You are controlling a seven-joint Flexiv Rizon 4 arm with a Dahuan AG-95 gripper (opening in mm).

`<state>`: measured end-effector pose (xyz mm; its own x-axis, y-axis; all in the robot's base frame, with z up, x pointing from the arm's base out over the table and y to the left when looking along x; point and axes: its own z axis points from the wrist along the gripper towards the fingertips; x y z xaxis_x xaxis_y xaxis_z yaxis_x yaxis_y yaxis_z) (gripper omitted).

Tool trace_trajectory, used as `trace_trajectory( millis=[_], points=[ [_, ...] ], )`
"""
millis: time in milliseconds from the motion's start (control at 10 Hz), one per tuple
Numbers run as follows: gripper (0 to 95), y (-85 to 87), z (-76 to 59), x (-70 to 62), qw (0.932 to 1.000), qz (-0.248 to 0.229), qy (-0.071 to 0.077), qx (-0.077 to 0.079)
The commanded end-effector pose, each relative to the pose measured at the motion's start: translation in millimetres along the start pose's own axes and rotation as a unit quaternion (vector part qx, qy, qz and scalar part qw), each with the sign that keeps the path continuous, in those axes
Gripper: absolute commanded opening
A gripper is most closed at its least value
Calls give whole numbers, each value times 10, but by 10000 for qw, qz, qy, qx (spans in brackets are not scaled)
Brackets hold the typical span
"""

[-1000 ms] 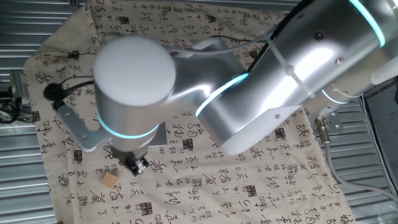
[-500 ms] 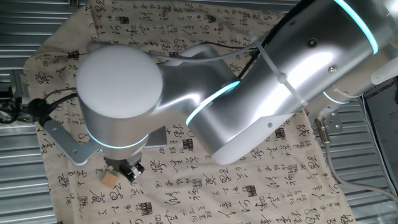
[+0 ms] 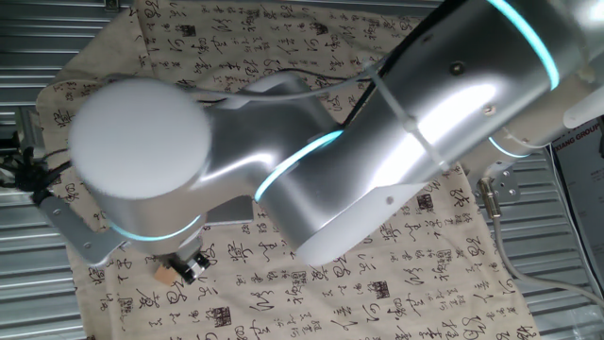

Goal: Place the block on the scale

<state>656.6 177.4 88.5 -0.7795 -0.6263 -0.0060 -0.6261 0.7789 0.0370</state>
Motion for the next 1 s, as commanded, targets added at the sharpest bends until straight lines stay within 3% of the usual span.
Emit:
trace_trajectory(
  millis=[100,1000],
  points=[
    [0,6,-13,13,10000,-25,4,19],
    [0,-10,51,-27,9999,-152,64,31]
  ],
)
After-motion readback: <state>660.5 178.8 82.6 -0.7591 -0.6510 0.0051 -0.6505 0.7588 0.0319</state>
